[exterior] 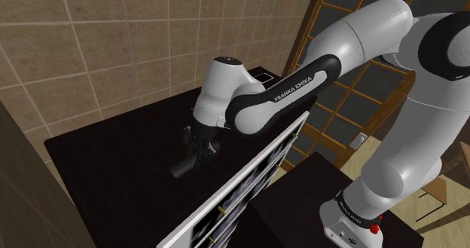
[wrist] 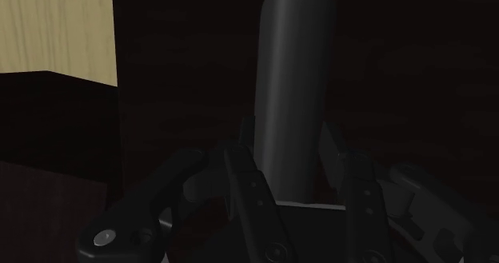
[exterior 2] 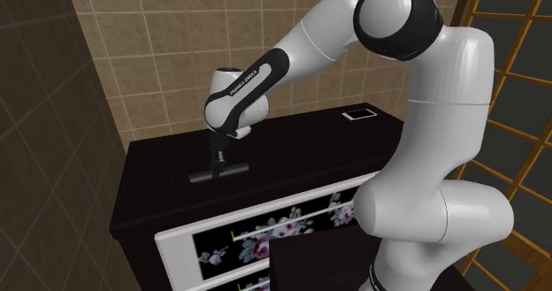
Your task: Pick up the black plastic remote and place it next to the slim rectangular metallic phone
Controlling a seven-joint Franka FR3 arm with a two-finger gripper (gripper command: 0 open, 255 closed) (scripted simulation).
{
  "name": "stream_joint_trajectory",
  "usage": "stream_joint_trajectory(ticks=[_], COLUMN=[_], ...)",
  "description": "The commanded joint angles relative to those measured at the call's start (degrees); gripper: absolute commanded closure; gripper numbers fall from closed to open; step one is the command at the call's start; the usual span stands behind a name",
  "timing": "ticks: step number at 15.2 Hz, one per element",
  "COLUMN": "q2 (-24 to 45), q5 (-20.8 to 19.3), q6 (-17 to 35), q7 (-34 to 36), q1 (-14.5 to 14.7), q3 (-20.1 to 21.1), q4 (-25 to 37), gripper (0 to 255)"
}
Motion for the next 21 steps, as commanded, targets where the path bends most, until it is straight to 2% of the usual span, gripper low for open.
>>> stream_joint_trajectory(ticks=[1,14,15,21], q2=[-1.13,-10.61,-11.09,-14.37], q5=[1.46,12.44,12.96,18.13], q6=[-1.16,-10.74,-11.26,-13.5], q7=[-0.88,-7.29,-7.6,-19.2], q1=[-1.12,-7.18,-7.37,-13.46], q3=[1.04,6.88,7.0,4.25], q4=[0.23,3.92,4.16,2.91], gripper=[255,255,255,255])
